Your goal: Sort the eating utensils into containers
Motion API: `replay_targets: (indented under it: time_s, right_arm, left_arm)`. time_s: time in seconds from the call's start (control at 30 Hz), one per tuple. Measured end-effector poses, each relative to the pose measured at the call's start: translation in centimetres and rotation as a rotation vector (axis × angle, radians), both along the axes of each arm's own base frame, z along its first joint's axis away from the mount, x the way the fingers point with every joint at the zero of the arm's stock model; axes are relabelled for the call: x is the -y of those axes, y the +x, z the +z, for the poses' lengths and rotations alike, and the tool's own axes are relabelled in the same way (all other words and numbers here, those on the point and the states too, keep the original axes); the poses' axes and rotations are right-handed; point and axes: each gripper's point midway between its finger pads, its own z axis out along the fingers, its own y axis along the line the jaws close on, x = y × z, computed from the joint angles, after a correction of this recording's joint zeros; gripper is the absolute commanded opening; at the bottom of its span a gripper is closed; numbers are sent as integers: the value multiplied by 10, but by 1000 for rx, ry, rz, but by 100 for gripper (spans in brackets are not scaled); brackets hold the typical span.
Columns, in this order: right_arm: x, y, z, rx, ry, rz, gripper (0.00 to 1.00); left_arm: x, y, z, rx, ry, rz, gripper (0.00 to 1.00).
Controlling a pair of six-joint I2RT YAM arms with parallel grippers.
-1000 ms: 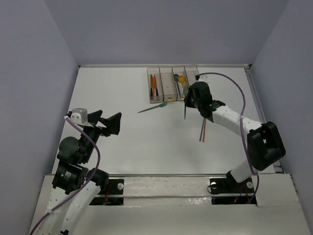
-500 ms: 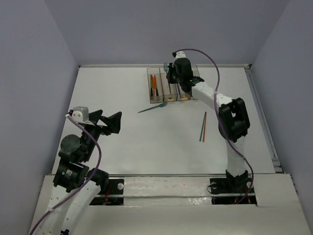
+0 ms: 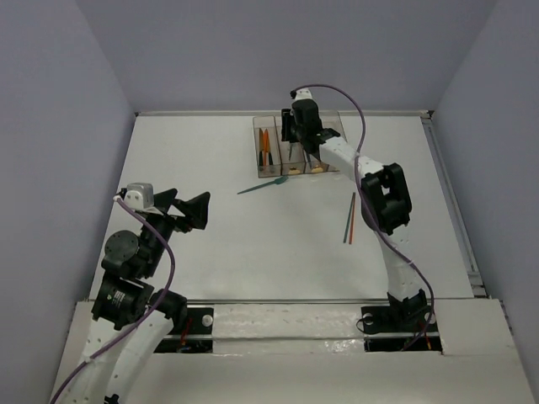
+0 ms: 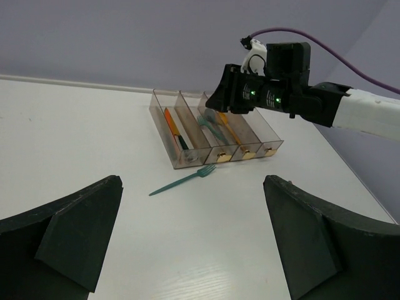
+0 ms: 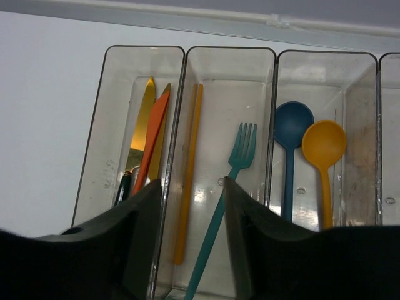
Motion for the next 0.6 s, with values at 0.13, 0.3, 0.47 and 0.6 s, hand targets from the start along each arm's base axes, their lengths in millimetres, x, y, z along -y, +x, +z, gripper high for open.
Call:
replay_targets:
  time_s: [0.13, 0.3, 0.47, 0.6]
  right_arm:
    - [-1, -1, 2, 4, 11, -9, 78]
    - [-2, -40, -1, -25, 18, -30, 86]
    - [-48, -117, 13, -5, 55, -17, 87]
    - [-96, -165, 12, 1, 105, 10, 88]
  left_arm:
    - [0, 1, -1, -4, 1, 0, 99]
    - [1, 1, -1, -3, 1, -2, 99]
    - [-1, 1, 0, -1, 0, 4, 99]
    - [-2, -1, 2, 9, -3, 5, 99]
